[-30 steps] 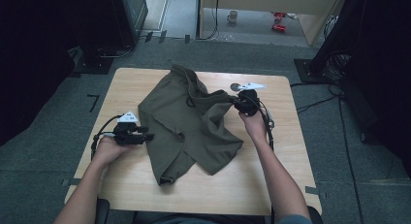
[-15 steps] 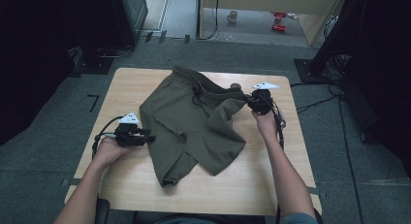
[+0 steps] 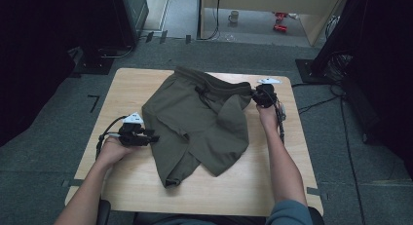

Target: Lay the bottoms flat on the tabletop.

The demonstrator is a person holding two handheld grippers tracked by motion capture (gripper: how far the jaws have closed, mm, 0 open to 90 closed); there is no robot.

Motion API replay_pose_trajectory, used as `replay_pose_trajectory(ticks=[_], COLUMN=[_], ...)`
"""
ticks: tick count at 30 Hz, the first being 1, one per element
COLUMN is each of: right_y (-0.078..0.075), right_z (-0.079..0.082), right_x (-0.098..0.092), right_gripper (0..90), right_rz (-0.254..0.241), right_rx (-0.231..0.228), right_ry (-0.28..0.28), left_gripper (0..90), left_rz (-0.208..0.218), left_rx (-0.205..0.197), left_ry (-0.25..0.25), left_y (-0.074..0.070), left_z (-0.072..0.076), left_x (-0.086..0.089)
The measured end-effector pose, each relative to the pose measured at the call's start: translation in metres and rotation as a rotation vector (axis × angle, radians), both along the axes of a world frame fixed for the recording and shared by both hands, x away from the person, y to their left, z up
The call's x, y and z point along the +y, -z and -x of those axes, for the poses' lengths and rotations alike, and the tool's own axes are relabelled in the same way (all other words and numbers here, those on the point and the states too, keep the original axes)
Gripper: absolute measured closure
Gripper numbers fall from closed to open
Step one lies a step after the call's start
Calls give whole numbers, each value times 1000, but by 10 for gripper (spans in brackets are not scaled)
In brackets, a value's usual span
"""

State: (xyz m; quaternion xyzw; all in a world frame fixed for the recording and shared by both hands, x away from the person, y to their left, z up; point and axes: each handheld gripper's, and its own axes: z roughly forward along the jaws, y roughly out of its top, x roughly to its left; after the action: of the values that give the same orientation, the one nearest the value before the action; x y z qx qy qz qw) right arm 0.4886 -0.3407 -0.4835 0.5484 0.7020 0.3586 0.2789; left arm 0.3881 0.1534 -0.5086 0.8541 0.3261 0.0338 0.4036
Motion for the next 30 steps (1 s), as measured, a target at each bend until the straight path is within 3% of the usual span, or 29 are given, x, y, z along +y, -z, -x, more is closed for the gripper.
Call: replay_pose_trajectory(ticks=[2,6,11,13,16,19,22,24,28,30], right_y=[6,13,-1,-15,-24,-34,-38,-41,-44,-43], right_z=[-3,-4,3,12,19,34,44,52,64,72], right_x=[-2,-9,-12,-7,-2,8,21,30,46,55], right_gripper=[883,776,710,723,740,758,776,784,788,785], right_rz=[16,-24,-48,-78,-82,-89,-61,-50,-46,-57], right_rx=[-11,15,18,22,14,-14,-11,-20,-3,-10], right_ry=[15,49,45,19,-8,-59,-110,-137,-197,-226], left_gripper=[555,555,569,570,573,573,571,570,563,560], left_rz=[20,88,109,99,57,47,14,15,0,-9], left_rx=[6,-19,-31,-36,-68,-63,-73,-71,-56,-76], left_ry=[-6,-40,-85,-89,-102,-108,-102,-105,-110,-115], left_y=[-2,-11,-20,-24,-29,-30,-30,-29,-25,-22], left_z=[-2,-7,-19,-25,-32,-40,-47,-53,-64,-67], left_x=[-1,-1,-7,-13,-21,-29,-38,-42,-50,-53])
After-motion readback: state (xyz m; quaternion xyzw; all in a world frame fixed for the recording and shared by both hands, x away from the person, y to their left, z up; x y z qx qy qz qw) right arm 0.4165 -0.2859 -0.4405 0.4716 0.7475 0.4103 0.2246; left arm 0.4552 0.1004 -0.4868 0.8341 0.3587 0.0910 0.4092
